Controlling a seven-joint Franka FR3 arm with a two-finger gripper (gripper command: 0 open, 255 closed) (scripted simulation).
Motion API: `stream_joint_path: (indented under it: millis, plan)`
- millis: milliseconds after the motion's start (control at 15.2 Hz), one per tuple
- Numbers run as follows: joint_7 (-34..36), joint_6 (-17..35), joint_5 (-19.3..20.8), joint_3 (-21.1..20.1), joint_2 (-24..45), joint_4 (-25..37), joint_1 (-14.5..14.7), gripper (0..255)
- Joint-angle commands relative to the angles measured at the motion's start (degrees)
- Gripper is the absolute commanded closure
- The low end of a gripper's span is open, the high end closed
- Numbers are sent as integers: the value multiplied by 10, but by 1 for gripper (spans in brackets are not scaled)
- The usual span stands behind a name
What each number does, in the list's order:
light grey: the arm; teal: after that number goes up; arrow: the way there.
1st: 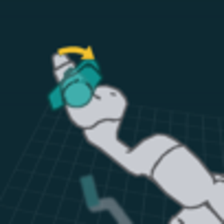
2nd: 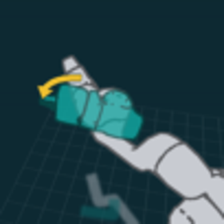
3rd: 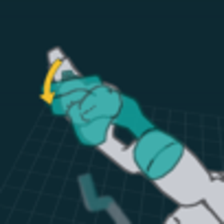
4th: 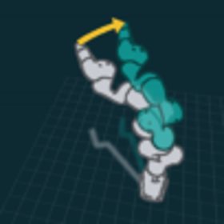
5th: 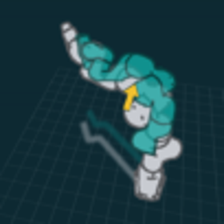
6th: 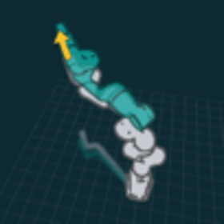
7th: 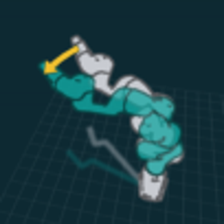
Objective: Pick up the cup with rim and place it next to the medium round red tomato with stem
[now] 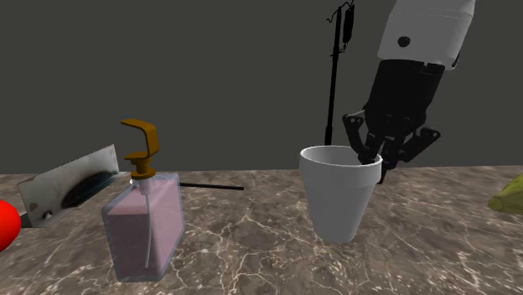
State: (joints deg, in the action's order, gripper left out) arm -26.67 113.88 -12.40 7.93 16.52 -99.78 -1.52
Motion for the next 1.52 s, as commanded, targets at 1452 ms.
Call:
stream_joint_path:
  millis: [1452]
  plan:
    - [30,-173,12,4,-22,153,-4,255]
